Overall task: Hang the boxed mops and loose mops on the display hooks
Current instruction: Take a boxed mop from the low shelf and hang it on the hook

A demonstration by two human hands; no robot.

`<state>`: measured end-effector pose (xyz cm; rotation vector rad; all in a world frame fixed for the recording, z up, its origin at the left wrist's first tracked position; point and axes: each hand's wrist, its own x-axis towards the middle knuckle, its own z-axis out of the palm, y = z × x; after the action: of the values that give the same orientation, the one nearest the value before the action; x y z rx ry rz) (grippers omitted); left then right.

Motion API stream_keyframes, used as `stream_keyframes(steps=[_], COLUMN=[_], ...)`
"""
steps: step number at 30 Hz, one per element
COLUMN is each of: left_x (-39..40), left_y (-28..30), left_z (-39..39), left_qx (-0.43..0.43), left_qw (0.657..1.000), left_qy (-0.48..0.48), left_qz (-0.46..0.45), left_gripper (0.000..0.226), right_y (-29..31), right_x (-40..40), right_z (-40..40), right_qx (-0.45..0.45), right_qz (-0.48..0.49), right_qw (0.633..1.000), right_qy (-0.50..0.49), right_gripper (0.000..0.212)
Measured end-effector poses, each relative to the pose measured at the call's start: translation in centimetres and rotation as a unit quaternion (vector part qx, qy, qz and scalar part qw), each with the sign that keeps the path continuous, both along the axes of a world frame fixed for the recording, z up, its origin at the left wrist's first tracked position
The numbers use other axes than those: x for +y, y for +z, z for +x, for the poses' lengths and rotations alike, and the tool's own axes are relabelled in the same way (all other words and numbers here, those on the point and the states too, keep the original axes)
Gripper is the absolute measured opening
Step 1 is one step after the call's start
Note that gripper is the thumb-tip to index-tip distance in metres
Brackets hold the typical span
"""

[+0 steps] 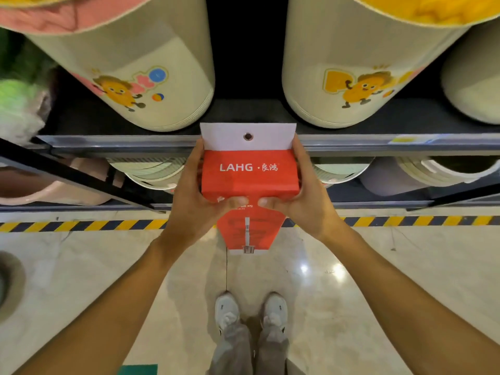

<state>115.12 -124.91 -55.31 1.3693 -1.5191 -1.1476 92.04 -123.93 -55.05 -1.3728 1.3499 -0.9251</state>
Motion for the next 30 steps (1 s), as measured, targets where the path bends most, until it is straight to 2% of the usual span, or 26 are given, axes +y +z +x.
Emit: stream_keyframes(steps=[5, 11, 13, 16, 19, 22, 30], left_x=[-0.3, 2.4, 2.3, 2.2, 2.8, 3.4, 5.3], left_y=[7.7, 18.2, 21.4, 27.1, 33.2, 38.7, 49.3], left_z=[-0.5, -0.5, -0.5, -1.2, -2.2, -3.2, -5.8], left_qx=[0.004, -0.031, -0.027, -0.030, 0.002, -0.003, 0.059], left_qw=[0.999, 0.997, 0.996, 0.988, 0.985, 0.977, 0.944], left_qy=[-0.016, -0.049, -0.068, -0.103, -0.118, -0.131, -0.217], left_qz=[-0.030, -0.055, -0.058, -0.110, -0.124, -0.167, -0.241], left_gripper=[0.126, 0.121, 0.127, 0.132, 0.127, 0.124, 0.114], right_y=[7.8, 18.0, 21.1, 26.8, 32.8, 38.0, 49.3], right_x=[0.7, 4.5, 5.1, 6.3, 8.3, 10.1, 15.5], right_z=[-0.8, -2.0, -2.2, -2.8, -3.0, -3.0, -3.0], right_qx=[0.000, -0.030, -0.032, -0.026, -0.028, -0.053, -0.071], right_qz=[-0.020, -0.080, -0.093, -0.108, -0.149, -0.188, -0.276], right_qw=[1.000, 0.996, 0.995, 0.993, 0.987, 0.975, 0.941], right_qy=[-0.006, -0.011, -0.025, -0.041, -0.062, -0.103, -0.184], right_gripper=[0.132, 0.121, 0.122, 0.119, 0.114, 0.114, 0.107])
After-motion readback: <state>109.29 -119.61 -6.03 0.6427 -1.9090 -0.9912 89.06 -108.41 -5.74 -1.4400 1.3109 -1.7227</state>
